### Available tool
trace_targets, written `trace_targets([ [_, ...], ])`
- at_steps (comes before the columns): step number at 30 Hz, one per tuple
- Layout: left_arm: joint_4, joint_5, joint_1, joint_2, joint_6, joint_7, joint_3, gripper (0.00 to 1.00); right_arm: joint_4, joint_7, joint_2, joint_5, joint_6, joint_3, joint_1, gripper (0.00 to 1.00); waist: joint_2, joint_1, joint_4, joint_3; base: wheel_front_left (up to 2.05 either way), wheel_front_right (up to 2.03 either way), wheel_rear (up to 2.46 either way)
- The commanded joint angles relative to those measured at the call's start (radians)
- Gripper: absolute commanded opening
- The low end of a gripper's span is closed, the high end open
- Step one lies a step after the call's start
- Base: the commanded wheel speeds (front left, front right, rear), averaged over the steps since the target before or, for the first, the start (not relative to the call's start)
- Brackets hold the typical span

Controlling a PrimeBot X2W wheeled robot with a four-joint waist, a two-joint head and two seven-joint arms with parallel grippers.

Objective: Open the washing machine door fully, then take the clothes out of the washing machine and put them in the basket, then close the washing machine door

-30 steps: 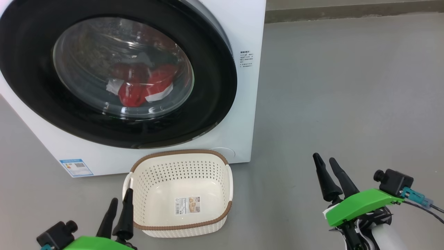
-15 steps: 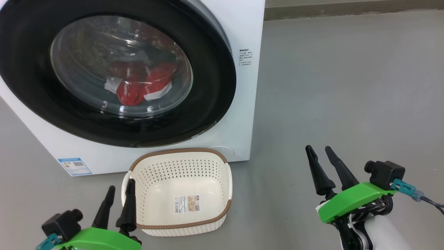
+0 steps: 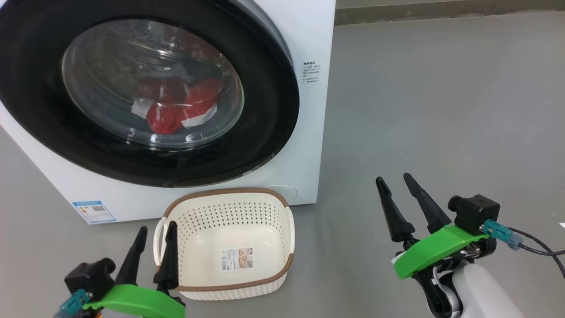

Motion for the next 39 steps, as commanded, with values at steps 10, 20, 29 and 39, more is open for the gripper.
trace_targets([
  [10,-0.015,0.135,-0.065,0.011,0.001,-0.043,0.014,1.0,-0.015,-0.044,-0.008,-0.134,-0.001,0.051,-0.079,1.0,-0.0001,0.0,0.001,0.008,0.0,0.0,0.0],
  [20,-0.01,0.241,-0.081,0.012,0.004,-0.073,0.008,1.0,-0.025,-0.074,-0.011,-0.242,-0.001,0.073,-0.101,1.0,-0.0001,0.0,-0.001,0.011,0.0,0.0,0.0],
  [29,0.002,0.273,-0.084,0.011,0.006,-0.083,0.001,1.0,-0.018,-0.084,-0.012,-0.276,-0.001,0.078,-0.102,1.0,-0.0001,0.0,-0.003,0.005,0.0,0.0,0.0],
  [39,-0.005,0.269,-0.085,0.01,0.013,-0.083,0.001,1.0,-0.011,-0.084,-0.012,-0.272,-0.001,0.073,-0.102,1.0,-0.0001,0.0,0.001,0.008,0.0,0.0,0.0],
])
